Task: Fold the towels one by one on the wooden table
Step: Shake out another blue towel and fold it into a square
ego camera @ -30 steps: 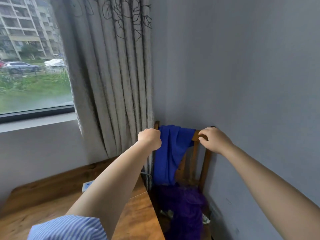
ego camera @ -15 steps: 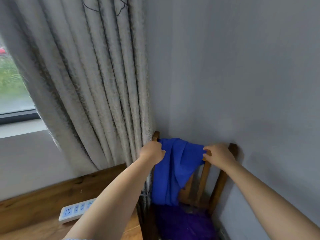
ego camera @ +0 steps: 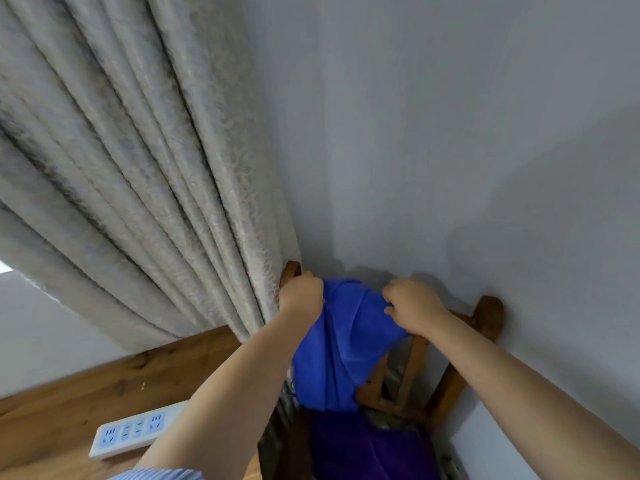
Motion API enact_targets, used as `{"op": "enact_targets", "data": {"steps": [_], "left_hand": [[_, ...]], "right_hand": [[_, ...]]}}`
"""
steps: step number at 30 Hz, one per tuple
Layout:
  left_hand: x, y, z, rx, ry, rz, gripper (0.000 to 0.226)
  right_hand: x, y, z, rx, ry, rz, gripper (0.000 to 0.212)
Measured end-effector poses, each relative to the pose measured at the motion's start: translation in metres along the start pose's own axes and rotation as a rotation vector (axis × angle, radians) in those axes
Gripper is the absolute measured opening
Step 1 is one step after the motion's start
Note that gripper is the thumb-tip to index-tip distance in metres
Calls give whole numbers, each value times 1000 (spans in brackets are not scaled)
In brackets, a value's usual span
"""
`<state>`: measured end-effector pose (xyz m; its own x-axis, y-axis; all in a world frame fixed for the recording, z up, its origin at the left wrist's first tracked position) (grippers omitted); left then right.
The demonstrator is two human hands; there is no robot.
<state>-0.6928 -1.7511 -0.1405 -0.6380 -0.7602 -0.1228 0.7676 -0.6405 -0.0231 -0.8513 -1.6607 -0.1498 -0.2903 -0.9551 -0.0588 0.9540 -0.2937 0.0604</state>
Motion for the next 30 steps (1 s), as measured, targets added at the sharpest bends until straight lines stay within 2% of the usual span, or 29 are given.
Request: {"op": "enact_targets", "data": {"steps": [3,8,12,15,19,23,30], "left_hand": [[-2,6,3,-25,-13,-44,21],[-25,20,10,-160,58,-96,29],[-65,40,25,-236,57,-145,24],[-105,60,43,-355,-66,-132,22],[-172,96,63,-461,-266,-14,35],[-267,137,78,-486,-451,52,33],[-420,207,97,-513,-626,195,46]], "right_hand": [[-3,-1,-2,39,22,44,38],[-16,-6,4,194,-38,-11,22],[-34,20,31,317,-186,-22,19],[-52,52,54,400,-288,11,18],[-89,102,80,520,-402,113,12],[-142,177,98,549,-437,234,7],[-218,326,100,631,-396,372,11]]}}
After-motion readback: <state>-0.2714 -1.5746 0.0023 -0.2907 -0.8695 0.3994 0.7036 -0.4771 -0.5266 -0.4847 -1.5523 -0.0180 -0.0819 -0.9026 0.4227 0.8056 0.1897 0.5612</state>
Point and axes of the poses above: each hand's wrist, its own x-axis towards the middle knuckle, its own z-axis out of the back of the hand, y = z × x, the point moved 1 cm from there along x, towards the middle knuckle, and after that the axes turned 10 degrees about -z, right-handed, at the moved point
